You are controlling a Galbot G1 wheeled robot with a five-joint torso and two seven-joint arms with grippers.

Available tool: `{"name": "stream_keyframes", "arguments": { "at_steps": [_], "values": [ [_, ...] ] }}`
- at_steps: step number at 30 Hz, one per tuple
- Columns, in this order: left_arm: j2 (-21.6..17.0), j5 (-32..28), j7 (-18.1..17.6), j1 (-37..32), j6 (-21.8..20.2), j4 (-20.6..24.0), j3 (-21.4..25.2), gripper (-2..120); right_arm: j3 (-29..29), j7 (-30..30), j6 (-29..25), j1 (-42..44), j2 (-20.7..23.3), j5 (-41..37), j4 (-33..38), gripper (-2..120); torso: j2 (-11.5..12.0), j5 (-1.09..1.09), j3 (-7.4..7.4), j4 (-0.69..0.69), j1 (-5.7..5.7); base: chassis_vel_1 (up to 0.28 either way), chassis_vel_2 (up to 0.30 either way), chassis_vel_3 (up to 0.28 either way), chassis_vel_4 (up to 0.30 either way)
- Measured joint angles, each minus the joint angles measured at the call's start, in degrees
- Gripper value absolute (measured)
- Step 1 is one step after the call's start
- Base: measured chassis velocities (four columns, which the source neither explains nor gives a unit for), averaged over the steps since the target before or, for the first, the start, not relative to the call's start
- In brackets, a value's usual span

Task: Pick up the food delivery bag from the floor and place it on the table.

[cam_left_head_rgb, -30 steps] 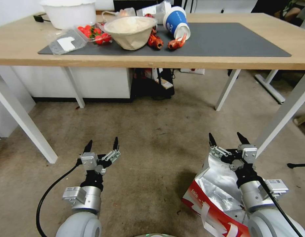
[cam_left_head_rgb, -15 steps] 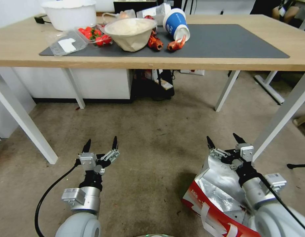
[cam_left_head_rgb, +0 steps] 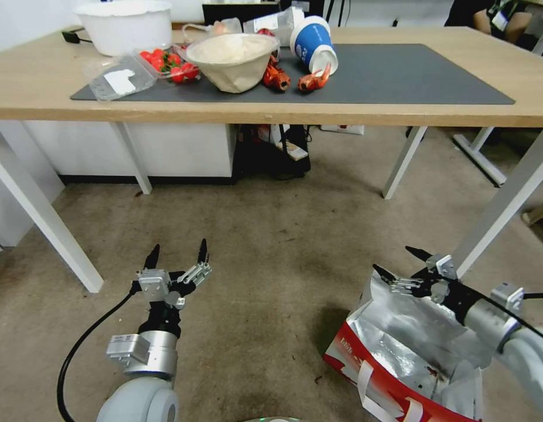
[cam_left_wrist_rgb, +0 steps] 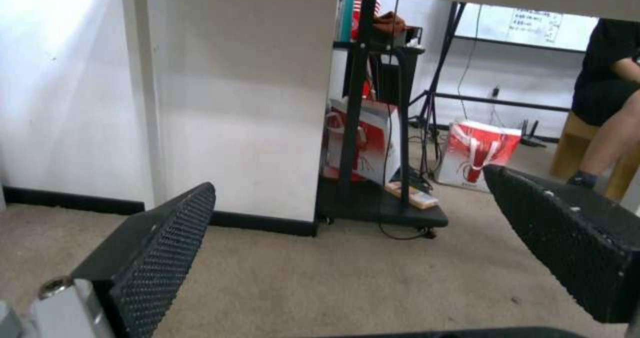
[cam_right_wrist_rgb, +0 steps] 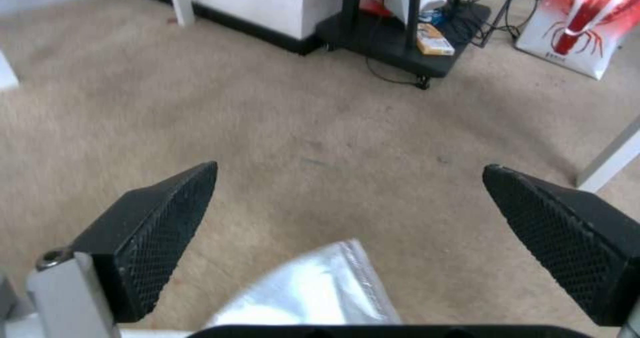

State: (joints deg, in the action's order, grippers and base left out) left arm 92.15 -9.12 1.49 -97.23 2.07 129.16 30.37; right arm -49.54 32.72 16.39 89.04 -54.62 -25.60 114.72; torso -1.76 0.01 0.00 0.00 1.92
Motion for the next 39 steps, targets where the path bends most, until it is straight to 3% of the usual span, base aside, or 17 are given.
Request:
{"name": "stream_keyframes", "arguments": {
  "at_steps": [3,11,19,33,39],
  "values": [
    [0.00,-0.03,-0.04,-0.12,0.11,0.16,0.07,100,0.09,1.97,-2.26,-0.58,6.16,-0.24,-4.01,100,-0.03,-0.01,0.00,0.00,0.01,0.000,0.000,0.000,0.000],
    [0.00,-0.08,-0.15,-0.18,0.35,0.25,0.14,100,1.77,3.25,-3.77,-0.42,14.60,-1.13,-9.41,100,-0.07,-0.01,0.00,0.00,0.01,0.000,0.000,0.000,0.000],
    [-0.02,-0.13,-0.22,-0.10,0.59,-0.07,0.09,100,6.26,3.51,-4.40,-2.70,16.38,-1.30,-14.07,100,-0.08,-0.01,0.00,0.01,0.02,0.000,0.000,0.000,0.000],
    [-0.01,-0.10,-0.16,-0.43,0.87,0.12,-0.09,100,18.73,1.76,-5.54,-11.39,15.60,0.45,-20.15,100,-0.11,-0.02,0.00,0.00,0.02,0.000,0.000,0.000,0.000],
    [-0.01,-0.08,-0.16,-0.60,1.20,0.21,0.09,100,21.47,1.27,-5.27,-13.69,15.12,1.60,-21.45,100,-0.11,-0.01,0.00,0.00,0.03,0.000,0.000,0.000,0.000]
  ]
}}
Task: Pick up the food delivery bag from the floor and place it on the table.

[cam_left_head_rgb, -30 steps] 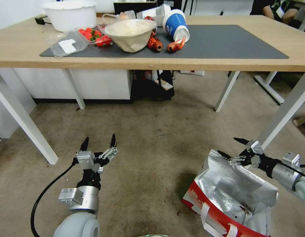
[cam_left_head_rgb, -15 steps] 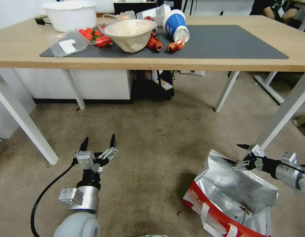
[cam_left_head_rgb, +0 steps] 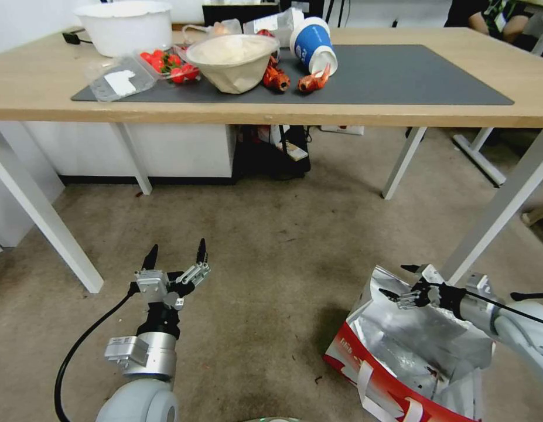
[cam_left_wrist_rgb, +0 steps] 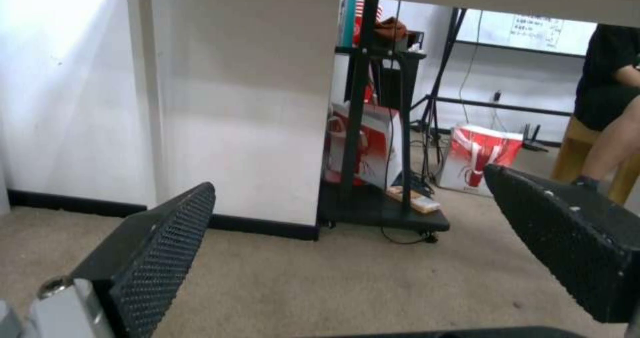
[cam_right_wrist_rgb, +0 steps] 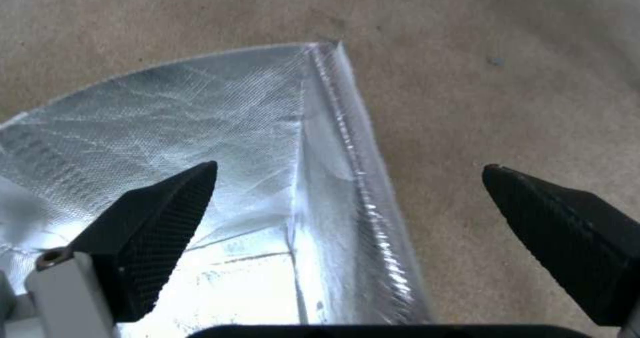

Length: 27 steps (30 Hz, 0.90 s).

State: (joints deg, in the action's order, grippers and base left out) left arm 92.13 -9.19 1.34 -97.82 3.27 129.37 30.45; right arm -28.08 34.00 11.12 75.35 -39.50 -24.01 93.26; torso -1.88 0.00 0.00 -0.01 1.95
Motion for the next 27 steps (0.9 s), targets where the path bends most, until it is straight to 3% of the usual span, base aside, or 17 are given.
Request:
{"name": "stream_keyframes", "arguments": {
  "at_steps": [4,6,7,9,13,16,22,24,27],
  "values": [
    [0.00,0.03,0.00,0.00,0.07,0.01,0.03,100,1.30,-0.17,0.03,-0.73,-0.34,0.60,-0.86,92,0.00,0.00,0.00,0.00,0.00,0.000,0.000,0.000,0.000],
    [0.00,0.12,0.03,0.02,0.12,-0.02,-0.01,100,2.47,-0.10,-0.02,-1.07,-0.65,1.62,-2.05,69,-0.01,0.00,0.00,0.01,0.00,0.000,0.000,0.000,0.000],
    [0.00,0.12,0.03,0.02,0.12,-0.02,-0.01,100,2.47,-0.10,-0.02,-1.07,-0.65,1.62,-2.05,69,-0.01,0.00,0.00,0.01,0.00,0.000,0.000,0.000,0.000],
    [0.00,0.18,0.07,0.05,0.15,-0.17,-0.04,100,2.87,0.08,-0.14,-1.12,-0.75,2.25,-3.02,55,-0.01,-0.01,0.00,0.00,0.00,0.000,0.000,0.000,0.000],
    [0.00,0.23,0.08,0.05,0.20,-0.23,-0.08,100,3.03,0.19,-0.31,-1.05,-0.90,2.54,-3.37,45,-0.01,0.00,0.00,0.01,0.00,0.000,0.000,0.000,0.000],
    [0.00,0.27,0.09,0.02,0.22,-0.24,-0.08,100,2.92,0.38,-0.46,-0.75,-1.02,2.57,-3.30,30,-0.01,0.00,0.00,0.01,0.00,0.000,0.000,0.000,0.000],
    [0.00,0.27,0.09,0.01,0.22,-0.24,-0.08,100,1.90,1.38,-1.10,-0.28,-0.72,1.68,-2.75,16,-0.02,0.00,0.00,0.00,0.00,0.000,0.000,0.000,0.000],
    [0.00,0.29,0.09,0.02,0.19,-0.24,-0.12,100,0.98,2.44,-1.60,0.22,-0.13,0.99,-2.49,3,-0.01,0.00,0.00,0.01,0.00,0.000,0.000,0.000,0.000],
    [0.00,0.29,0.10,0.03,0.17,-0.24,-0.16,100,0.24,2.85,-1.72,0.73,0.45,0.18,-2.12,0,-0.01,0.00,0.00,0.01,0.00,0.000,0.000,0.000,0.000]
  ]
}}
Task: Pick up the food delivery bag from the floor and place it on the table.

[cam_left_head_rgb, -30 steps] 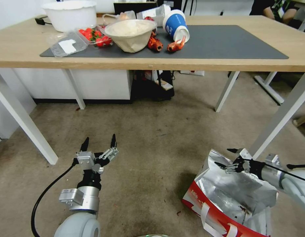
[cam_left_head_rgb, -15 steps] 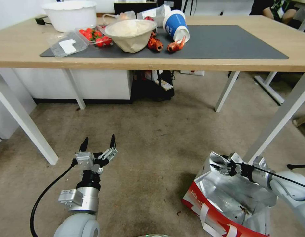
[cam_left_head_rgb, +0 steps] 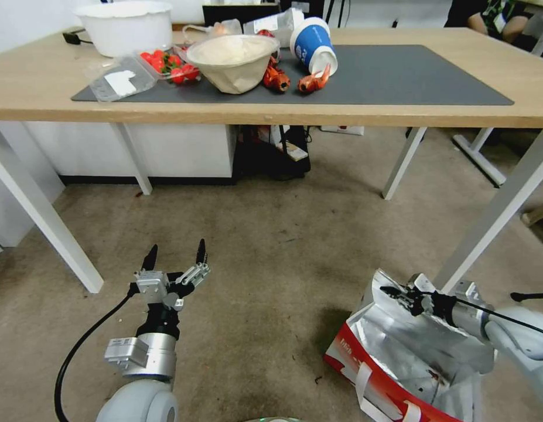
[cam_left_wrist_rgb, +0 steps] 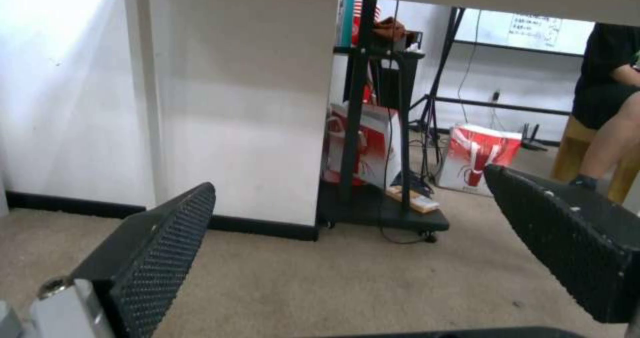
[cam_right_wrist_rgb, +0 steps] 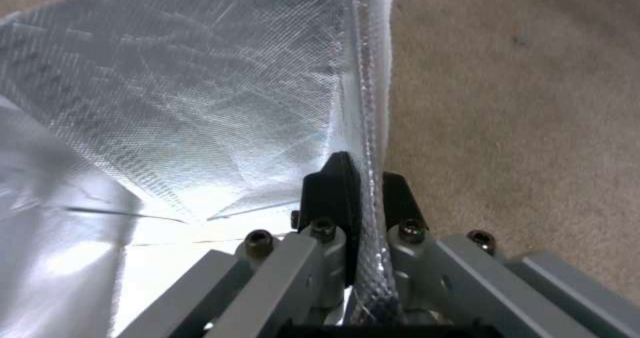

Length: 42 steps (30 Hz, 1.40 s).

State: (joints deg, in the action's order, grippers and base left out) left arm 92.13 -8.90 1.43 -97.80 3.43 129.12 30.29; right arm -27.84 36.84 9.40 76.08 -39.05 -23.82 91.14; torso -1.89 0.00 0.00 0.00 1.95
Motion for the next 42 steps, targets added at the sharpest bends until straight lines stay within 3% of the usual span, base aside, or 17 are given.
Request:
{"name": "stream_keyframes", "arguments": {
  "at_steps": [13,21,33,36,42],
  "values": [
    [0.00,-0.01,0.00,-0.03,-0.08,0.03,-0.05,100,-3.43,3.85,-1.07,2.94,3.29,-7.17,2.93,0,0.00,0.00,0.00,0.00,0.00,0.000,0.000,0.000,0.000],
    [0.00,-0.01,0.00,-0.08,-0.18,0.35,-0.06,100,-5.17,7.71,-0.87,3.28,9.47,-18.36,10.74,0,0.00,0.00,0.00,0.00,0.00,0.000,0.000,0.000,0.000],
    [0.00,0.02,0.15,-0.35,-0.30,1.28,-0.04,100,1.93,13.94,4.44,-10.63,17.53,-36.58,19.37,0,0.00,-0.01,0.00,-0.01,0.00,0.000,0.000,0.000,0.000],
    [0.00,0.04,0.23,-0.52,-0.31,1.53,-0.01,100,4.06,17.44,5.41,-13.73,19.12,-39.55,19.80,0,0.00,-0.01,0.00,-0.01,0.00,0.000,0.000,0.000,0.000],
    [0.00,0.21,0.53,-0.66,-0.32,1.88,0.27,100,5.38,18.61,5.86,-15.63,19.94,-40.82,20.32,0,0.00,-0.01,0.00,0.00,0.00,0.000,0.000,0.000,0.000]
  ]
}}
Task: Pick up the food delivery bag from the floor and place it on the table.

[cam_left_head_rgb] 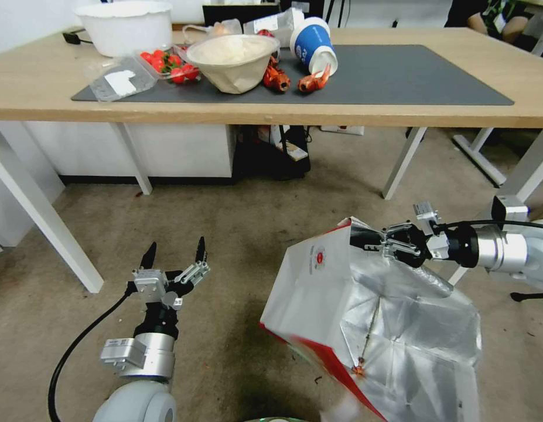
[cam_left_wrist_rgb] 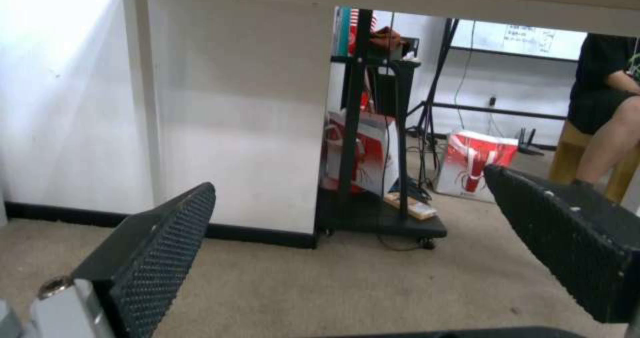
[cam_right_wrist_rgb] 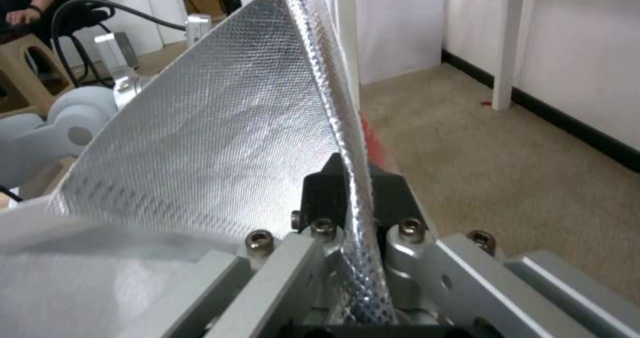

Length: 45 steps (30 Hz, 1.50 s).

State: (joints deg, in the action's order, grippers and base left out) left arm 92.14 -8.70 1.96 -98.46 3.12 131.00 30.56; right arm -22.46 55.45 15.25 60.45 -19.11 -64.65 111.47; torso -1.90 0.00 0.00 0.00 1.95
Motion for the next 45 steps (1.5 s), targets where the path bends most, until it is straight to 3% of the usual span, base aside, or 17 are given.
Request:
{"name": "stream_keyframes", "arguments": {
  "at_steps": [24,33,45],
  "values": [
    [0.00,-0.23,2.81,-0.25,1.07,-0.08,0.86,100,-3.23,0.34,-0.24,3.89,-0.60,1.69,0.41,0,-0.22,0.01,-0.04,0.00,0.03,0.000,0.000,0.000,0.000],
    [0.00,-0.34,3.67,-0.40,1.38,0.00,1.03,100,-3.73,0.76,-0.41,4.57,-0.59,2.03,0.49,0,-2.18,0.01,-1.85,0.00,0.11,0.000,0.000,0.000,0.000],
    [0.00,-0.39,3.60,-0.53,1.26,0.27,1.05,100,-3.74,0.89,-0.40,4.63,-0.58,2.01,0.75,0,-3.50,0.01,-3.14,0.00,0.17,0.000,0.000,0.000,0.000]
  ]
}}
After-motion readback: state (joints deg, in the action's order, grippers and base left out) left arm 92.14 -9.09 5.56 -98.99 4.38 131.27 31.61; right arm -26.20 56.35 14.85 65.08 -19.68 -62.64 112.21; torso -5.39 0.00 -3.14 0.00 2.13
